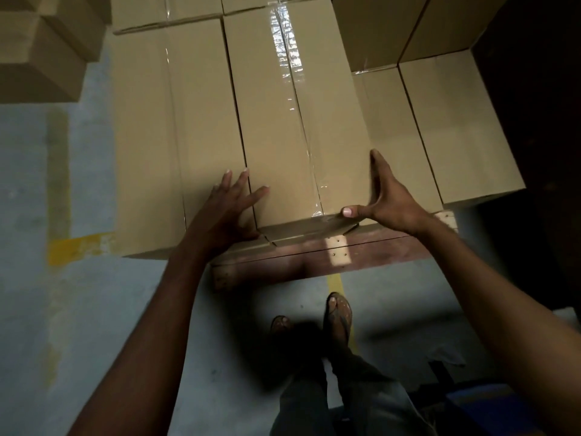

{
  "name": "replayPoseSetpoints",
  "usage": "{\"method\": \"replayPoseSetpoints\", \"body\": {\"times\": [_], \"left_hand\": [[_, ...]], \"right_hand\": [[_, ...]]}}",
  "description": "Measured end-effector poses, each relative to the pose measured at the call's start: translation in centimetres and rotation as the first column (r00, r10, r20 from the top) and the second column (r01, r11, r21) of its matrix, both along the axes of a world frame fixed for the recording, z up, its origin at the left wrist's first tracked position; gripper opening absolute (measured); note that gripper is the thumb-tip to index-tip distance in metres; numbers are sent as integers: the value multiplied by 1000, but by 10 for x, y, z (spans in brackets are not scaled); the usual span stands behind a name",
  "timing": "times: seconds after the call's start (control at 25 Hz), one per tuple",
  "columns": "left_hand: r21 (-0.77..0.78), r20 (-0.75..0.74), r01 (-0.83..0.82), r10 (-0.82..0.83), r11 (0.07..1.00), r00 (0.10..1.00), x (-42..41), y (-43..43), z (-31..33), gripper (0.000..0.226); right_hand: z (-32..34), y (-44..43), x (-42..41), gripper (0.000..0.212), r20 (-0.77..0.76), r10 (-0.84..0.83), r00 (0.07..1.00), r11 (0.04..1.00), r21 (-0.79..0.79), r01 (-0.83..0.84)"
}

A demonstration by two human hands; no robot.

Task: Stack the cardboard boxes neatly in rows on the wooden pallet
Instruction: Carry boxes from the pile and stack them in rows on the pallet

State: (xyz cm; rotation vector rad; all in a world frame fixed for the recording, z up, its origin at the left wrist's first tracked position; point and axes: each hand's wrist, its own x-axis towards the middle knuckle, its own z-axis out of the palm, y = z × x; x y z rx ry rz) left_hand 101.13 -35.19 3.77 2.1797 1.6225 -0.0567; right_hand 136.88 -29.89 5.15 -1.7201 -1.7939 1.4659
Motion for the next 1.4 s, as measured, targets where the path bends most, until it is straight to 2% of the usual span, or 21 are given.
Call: {"method": "replayPoseSetpoints", "body": {"times": [0.16, 0.52, 0.76, 0.92, 1.04, 1.12, 1.2, 1.32, 1.4], "left_hand": [[46, 42, 8, -10, 999, 999, 7, -1, -3, 93], [48, 198, -93, 82, 994, 977, 2, -9, -10, 97], [-21, 196, -122, 123, 992, 973, 5, -5, -10, 104], [-77, 219, -165, 178, 983, 959, 10, -10, -4, 99], [-167, 222, -194, 229, 967, 948, 14, -10, 6, 104], [-232, 270, -241, 300, 942, 915, 19, -12, 26, 109], [-180, 365, -313, 359, 932, 859, 23, -18, 54, 103], [-86, 519, -446, 422, 891, 743, 28, -38, 104, 81], [-86, 600, -522, 463, 848, 653, 30, -56, 136, 68]], "right_hand": [[0, 8, 13, 134, 14, 32, 999, 998, 46, -33], [-5, 9, 13, 133, 57, 69, 996, 996, 54, -72], [-12, 11, 12, 133, 75, 62, 995, 996, 54, -66], [-15, 8, 10, 134, 66, 62, 996, 996, 57, -65], [-8, 8, 7, 134, 108, 50, 993, 998, 34, -54], [7, 2, -2, 127, 205, 20, 979, 996, 75, -36], [33, -8, -15, 112, 237, -43, 971, 991, 130, 13], [85, -32, -36, 84, 103, -120, 988, 974, 206, 96], [120, -51, -53, 70, -13, -129, 992, 976, 177, 129]]}}
